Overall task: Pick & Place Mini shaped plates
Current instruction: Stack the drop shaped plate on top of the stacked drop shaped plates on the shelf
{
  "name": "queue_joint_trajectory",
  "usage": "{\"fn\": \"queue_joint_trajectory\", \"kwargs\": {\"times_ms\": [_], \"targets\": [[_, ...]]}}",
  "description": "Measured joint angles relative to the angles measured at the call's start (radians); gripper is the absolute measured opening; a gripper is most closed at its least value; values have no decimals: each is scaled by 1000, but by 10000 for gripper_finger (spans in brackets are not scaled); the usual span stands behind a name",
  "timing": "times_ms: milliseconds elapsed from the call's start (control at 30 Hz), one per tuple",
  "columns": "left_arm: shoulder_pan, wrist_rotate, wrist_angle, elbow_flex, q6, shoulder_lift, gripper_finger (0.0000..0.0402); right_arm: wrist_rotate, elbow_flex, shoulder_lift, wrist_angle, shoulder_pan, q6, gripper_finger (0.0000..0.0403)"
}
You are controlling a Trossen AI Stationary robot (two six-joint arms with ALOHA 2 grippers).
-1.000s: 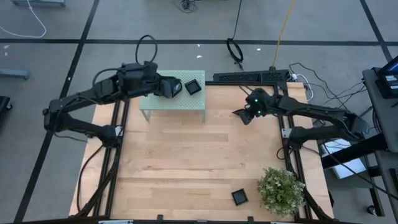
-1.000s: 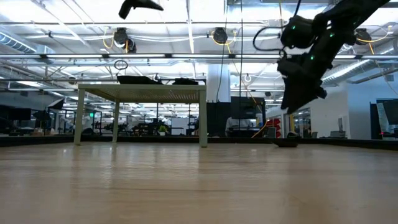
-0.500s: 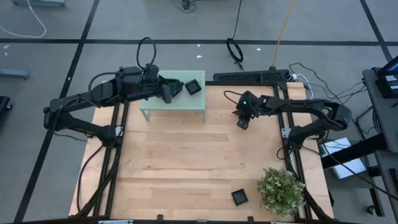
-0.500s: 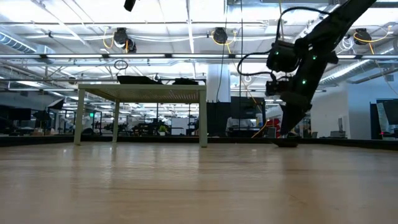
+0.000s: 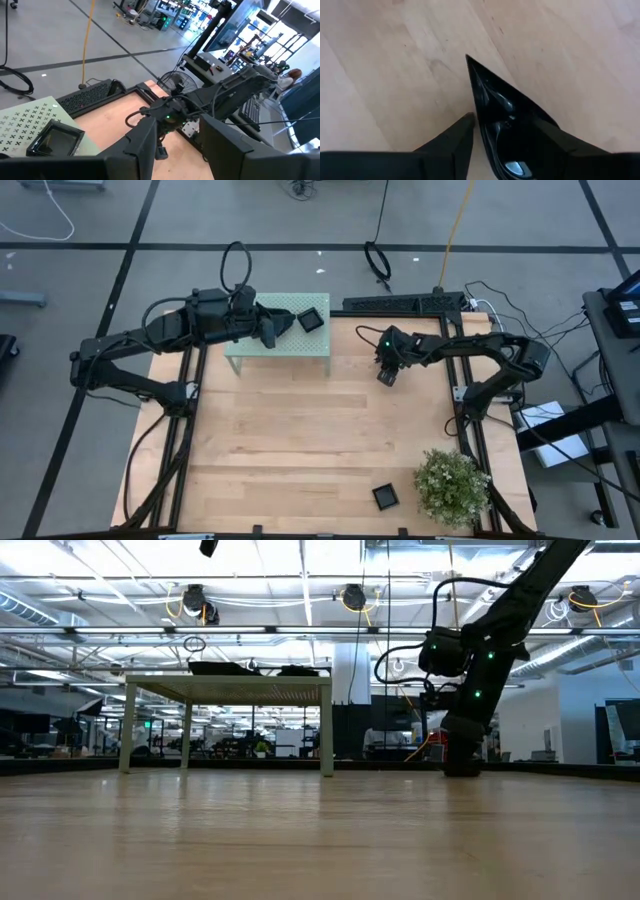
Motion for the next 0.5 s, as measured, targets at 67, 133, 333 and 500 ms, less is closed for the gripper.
{"fn": "queue_joint_trajectory", "kwargs": {"times_ms": [67,133,333,500], "targets": [[0,0,0,0,0,0,152,0,0,0,-1,0,-21,137],[0,0,0,0,3,0,152,-1,-1,-1,-8,0,-43,111],[0,-1,0,0,26,0,152,11,-2,0,-7,2,-105,11],[0,-1,0,0,30,0,152,-15,-3,-23,-20,34,-164,5]]}}
